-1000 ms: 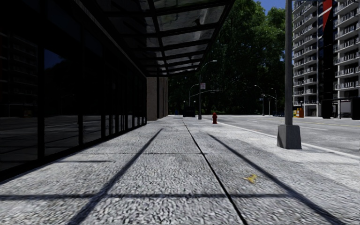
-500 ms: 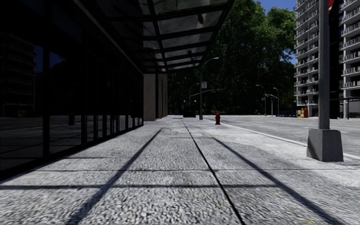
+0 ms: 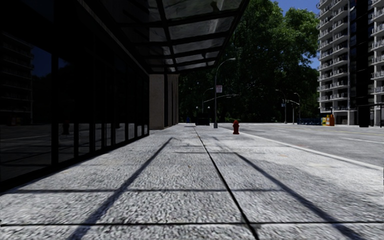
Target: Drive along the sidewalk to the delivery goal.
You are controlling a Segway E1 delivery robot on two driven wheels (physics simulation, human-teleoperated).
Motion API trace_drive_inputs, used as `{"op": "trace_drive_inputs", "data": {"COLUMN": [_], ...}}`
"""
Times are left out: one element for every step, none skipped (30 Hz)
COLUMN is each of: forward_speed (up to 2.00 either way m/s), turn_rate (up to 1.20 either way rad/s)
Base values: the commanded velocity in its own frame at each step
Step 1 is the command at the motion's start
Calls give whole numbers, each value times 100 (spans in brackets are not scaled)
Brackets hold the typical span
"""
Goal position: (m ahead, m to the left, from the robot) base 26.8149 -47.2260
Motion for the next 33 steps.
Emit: {"op": "trace_drive_inputs", "data": {"forward_speed": [200, 200, 200, 200, 200, 200, 200, 200, 200, 200, 200, 200, 200, 200, 200, 200, 200, 200, 200, 200, 200, 200, 200, 200, 200, 200, 200, 200, 200, 200, 200, 200, 200], "turn_rate": [0, 0, 0, 0, 0, 0, 0, 0, 0, 0, 0, 0, 0, 0, 0, 0, 0, 0, 0, 0, 0, 0, 0, 0, 0, 0, 0, 0, 0, 0, 14, 28, 33]}}
